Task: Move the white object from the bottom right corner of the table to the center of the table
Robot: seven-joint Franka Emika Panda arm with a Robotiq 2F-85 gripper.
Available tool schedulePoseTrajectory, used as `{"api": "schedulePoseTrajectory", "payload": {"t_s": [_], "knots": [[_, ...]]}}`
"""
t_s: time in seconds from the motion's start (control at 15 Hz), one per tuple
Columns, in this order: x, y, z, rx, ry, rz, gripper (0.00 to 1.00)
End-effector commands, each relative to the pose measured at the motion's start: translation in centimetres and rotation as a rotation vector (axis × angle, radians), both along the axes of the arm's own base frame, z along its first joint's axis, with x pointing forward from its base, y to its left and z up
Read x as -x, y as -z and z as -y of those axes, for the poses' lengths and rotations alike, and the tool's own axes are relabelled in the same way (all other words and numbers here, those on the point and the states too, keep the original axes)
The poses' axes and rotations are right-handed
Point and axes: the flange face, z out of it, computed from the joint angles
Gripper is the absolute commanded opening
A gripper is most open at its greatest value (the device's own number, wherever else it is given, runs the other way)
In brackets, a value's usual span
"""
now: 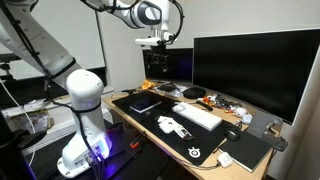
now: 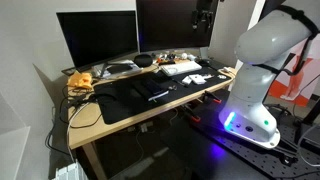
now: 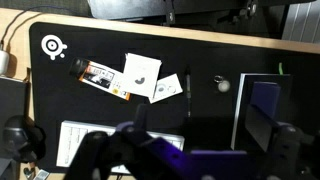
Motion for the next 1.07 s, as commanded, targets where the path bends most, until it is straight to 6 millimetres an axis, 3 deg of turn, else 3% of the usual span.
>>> {"api": "schedulePoseTrajectory", "payload": {"t_s": [0.0,0.27,0.53,1.0], "knots": [[0.0,0.0,0.0,0.000,0.000,-0.001,1.00],[-1.6,0.8,-1.3,-0.002,0.016,-0.020,1.00],[-3.7,3.8,-1.8,-0.010,0.060,-0.069,1.00],[-3.7,7.3,2.2,-0.048,0.192,-0.070,1.00]]}}
